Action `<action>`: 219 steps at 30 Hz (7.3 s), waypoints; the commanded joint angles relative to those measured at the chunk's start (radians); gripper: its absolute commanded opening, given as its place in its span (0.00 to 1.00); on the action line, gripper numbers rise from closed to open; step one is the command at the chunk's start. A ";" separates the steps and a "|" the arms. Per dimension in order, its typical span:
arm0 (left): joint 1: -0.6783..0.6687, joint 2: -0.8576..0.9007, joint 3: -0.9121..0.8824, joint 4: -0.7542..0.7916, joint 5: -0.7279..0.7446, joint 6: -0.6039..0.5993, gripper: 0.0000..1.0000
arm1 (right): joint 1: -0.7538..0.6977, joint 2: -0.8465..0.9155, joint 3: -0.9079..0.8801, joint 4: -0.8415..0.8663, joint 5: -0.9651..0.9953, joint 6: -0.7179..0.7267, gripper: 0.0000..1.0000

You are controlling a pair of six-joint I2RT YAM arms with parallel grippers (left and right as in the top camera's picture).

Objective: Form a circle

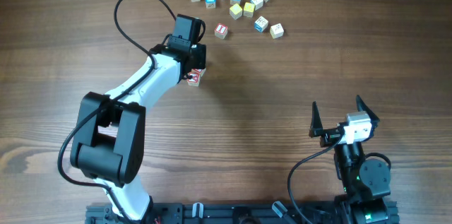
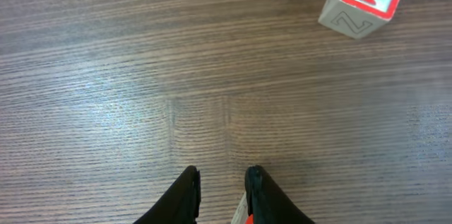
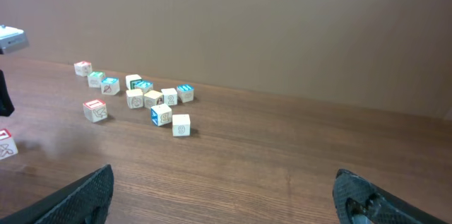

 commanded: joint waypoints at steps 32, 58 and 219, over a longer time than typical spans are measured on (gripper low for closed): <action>0.004 0.064 -0.005 -0.022 0.203 0.229 0.39 | -0.005 -0.005 -0.001 0.005 -0.008 0.004 1.00; -0.044 0.039 -0.004 -0.031 0.203 0.232 0.38 | -0.005 -0.005 -0.001 0.005 -0.008 0.004 1.00; 0.422 -0.143 0.147 -0.150 0.086 -0.090 1.00 | -0.005 -0.005 -0.001 0.005 -0.008 0.004 1.00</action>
